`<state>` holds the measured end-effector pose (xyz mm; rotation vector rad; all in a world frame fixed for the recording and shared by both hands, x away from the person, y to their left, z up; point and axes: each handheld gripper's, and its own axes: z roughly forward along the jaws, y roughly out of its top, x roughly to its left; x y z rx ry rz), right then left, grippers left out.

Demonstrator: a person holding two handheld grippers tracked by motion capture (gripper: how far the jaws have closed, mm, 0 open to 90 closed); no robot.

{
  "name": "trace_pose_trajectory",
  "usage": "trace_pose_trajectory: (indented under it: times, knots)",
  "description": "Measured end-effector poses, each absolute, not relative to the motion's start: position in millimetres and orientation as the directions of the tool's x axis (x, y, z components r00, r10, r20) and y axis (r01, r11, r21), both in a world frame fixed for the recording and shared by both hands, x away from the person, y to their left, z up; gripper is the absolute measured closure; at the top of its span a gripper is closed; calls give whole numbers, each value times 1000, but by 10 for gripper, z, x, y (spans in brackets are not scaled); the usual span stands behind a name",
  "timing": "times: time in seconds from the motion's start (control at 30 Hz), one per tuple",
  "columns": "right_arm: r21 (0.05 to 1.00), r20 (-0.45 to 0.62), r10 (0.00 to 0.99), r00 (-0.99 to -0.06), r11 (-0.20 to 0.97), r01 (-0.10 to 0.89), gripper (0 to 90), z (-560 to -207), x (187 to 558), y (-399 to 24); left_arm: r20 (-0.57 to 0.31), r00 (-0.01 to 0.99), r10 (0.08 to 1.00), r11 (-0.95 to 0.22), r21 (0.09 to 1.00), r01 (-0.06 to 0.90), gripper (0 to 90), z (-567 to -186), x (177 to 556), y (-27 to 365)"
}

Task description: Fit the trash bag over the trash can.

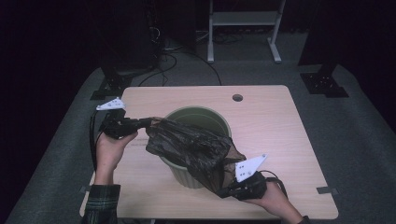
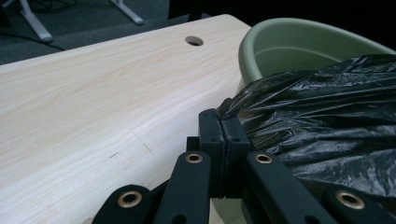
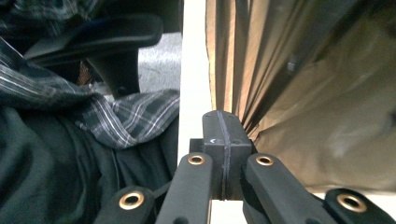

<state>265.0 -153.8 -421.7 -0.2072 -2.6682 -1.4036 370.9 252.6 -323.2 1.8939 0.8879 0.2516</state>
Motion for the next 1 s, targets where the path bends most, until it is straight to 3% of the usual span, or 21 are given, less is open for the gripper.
trace_pose_trajectory:
  times: [0.2,0.27,0.57,0.7,0.8,1.0]
  knots:
    - [765,156,85,-984,620,175,900,-4374,2636,-1493,-192,704,683,-255,842,476,896,-3266,3731,2500]
    - [789,152,94,-984,588,178,792,-4336,2636,-1539,-192,705,683,-253,843,475,896,-3266,3733,2502]
    - [913,29,140,-990,398,83,735,-3482,2582,-1908,-193,707,680,-244,850,466,896,-3226,3717,2521]
    - [932,-50,261,-964,358,49,696,-3139,2734,-1955,-189,711,678,-246,853,461,896,-3204,3710,2515]
    - [934,-56,322,-945,351,64,658,-3037,2910,-1931,-188,713,675,-247,853,459,896,-3197,3714,2514]
    - [917,0,330,-944,377,132,646,-3092,3179,-1809,-190,715,673,-247,853,460,896,-3198,3717,2518]
